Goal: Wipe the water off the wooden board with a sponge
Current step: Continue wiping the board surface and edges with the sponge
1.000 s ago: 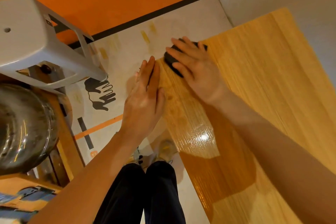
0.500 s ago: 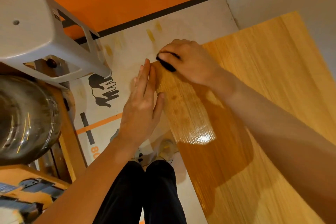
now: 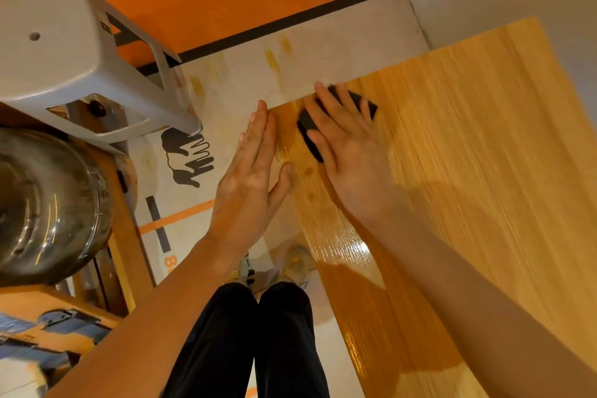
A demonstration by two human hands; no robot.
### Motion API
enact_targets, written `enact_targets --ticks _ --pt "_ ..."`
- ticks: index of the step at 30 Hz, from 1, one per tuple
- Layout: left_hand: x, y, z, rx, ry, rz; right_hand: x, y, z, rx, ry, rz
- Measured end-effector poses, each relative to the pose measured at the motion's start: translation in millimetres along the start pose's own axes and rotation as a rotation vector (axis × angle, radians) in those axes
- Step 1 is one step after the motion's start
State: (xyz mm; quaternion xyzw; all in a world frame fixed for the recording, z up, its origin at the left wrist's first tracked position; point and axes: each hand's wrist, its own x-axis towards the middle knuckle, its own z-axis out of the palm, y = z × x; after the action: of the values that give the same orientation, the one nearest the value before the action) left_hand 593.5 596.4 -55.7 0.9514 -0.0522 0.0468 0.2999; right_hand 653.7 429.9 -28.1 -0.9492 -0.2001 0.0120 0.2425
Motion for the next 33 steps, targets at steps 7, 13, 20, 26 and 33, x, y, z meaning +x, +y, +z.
enact_targets --ticks 7,13,20,26,33 --pt "1 -1 4 0.016 0.03 0.011 -48 2 -12 -0.003 -0.046 -0.002" --pt "1 -3 4 0.023 0.022 0.03 40 5 8 -0.032 0.088 0.18" --pt "1 -4 3 0.004 0.02 0.014 -66 15 -19 -0.061 -0.05 -0.035" --pt "4 -4 3 0.041 -0.03 0.014 -82 47 -40 0.0 0.254 0.631" --pt "3 -1 0 -0.026 -0.045 -0.013 -96 -81 28 -0.041 0.041 0.292"
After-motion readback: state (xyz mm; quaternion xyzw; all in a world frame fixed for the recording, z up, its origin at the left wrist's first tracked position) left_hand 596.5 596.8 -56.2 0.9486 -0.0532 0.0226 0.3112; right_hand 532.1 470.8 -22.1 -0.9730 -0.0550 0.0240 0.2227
